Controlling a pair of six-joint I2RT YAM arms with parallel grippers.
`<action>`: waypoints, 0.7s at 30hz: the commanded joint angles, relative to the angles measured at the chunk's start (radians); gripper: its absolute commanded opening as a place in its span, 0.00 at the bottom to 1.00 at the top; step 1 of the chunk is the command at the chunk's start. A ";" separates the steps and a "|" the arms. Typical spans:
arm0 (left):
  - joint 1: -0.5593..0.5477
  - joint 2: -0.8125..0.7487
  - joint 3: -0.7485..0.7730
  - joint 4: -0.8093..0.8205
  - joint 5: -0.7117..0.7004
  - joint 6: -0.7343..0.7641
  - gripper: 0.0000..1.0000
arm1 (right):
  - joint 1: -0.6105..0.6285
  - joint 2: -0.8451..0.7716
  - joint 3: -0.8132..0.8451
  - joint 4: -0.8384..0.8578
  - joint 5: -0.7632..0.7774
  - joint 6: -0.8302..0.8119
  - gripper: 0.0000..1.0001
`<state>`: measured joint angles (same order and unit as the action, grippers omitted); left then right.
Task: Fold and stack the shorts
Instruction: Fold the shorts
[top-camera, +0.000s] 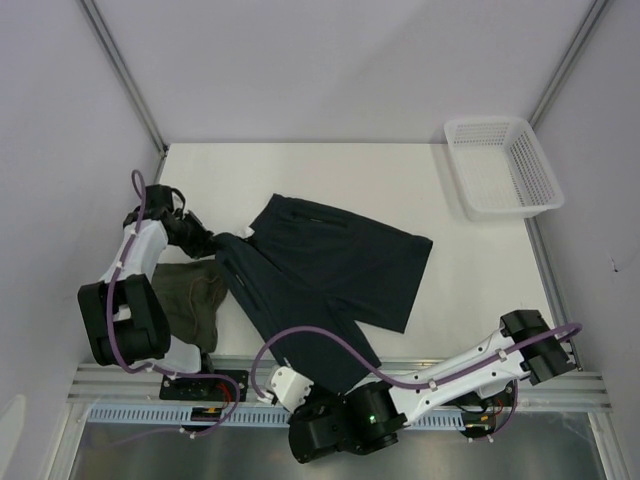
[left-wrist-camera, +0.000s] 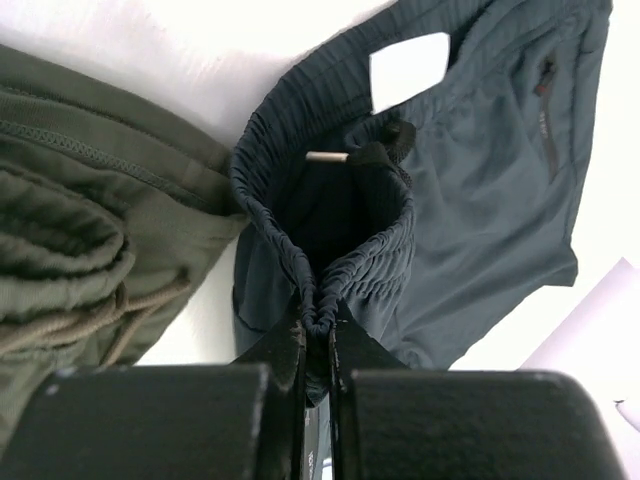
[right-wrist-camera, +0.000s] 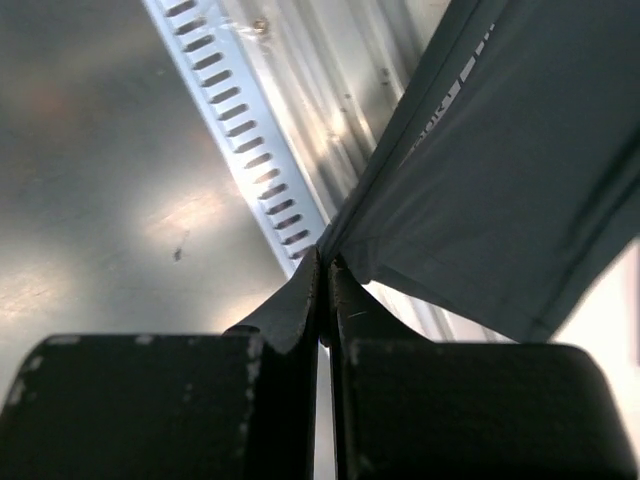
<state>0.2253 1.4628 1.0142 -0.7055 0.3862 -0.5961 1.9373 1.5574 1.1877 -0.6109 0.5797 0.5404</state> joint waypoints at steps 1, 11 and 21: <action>0.022 -0.002 0.102 0.011 -0.027 -0.043 0.00 | -0.036 -0.034 0.067 -0.134 0.019 0.004 0.00; 0.022 -0.015 0.139 0.083 -0.004 -0.350 0.00 | -0.469 -0.338 -0.043 -0.162 0.023 -0.017 0.00; -0.023 0.025 0.179 0.248 0.051 -0.582 0.00 | -0.814 -0.425 -0.056 -0.086 -0.199 -0.190 0.00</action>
<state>0.2214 1.4757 1.1488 -0.5659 0.3931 -1.0428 1.1995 1.1343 1.1286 -0.7235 0.4625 0.4255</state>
